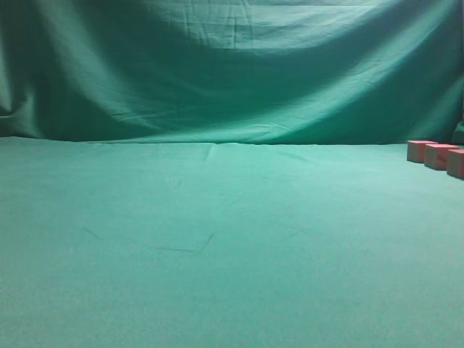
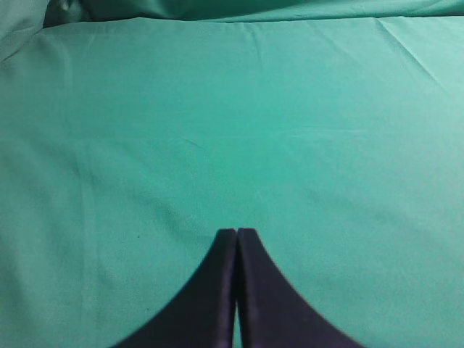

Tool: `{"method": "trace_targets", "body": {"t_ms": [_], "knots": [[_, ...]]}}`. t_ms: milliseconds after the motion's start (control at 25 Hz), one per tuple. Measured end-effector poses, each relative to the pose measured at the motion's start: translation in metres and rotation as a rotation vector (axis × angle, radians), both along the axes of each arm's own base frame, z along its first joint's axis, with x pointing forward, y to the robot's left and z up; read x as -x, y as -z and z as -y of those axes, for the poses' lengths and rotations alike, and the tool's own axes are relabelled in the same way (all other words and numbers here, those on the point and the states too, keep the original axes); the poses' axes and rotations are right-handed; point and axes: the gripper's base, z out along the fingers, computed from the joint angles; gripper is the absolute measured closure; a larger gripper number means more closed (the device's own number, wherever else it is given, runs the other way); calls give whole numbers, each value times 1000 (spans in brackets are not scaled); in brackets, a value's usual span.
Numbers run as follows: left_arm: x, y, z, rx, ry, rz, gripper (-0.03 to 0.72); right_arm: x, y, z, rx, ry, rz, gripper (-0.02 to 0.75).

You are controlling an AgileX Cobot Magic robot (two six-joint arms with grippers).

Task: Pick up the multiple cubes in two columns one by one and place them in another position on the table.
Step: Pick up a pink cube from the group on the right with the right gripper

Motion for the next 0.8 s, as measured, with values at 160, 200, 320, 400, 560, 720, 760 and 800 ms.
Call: {"method": "trace_targets", "body": {"t_ms": [160, 200, 320, 400, 560, 720, 760, 800], "knots": [[0, 0, 0, 0, 0, 0, 688, 0, 0, 0, 0, 0, 0, 689], [0, 0, 0, 0, 0, 0, 688, 0, 0, 0, 0, 0, 0, 689], [0, 0, 0, 0, 0, 0, 688, 0, 0, 0, 0, 0, 0, 689], [0, 0, 0, 0, 0, 0, 688, 0, 0, 0, 0, 0, 0, 689], [0, 0, 0, 0, 0, 0, 688, 0, 0, 0, 0, 0, 0, 689], [0, 0, 0, 0, 0, 0, 688, 0, 0, 0, 0, 0, 0, 689], [0, 0, 0, 0, 0, 0, 688, 0, 0, 0, 0, 0, 0, 689], [0, 0, 0, 0, 0, 0, 688, 0, 0, 0, 0, 0, 0, 689]]}}
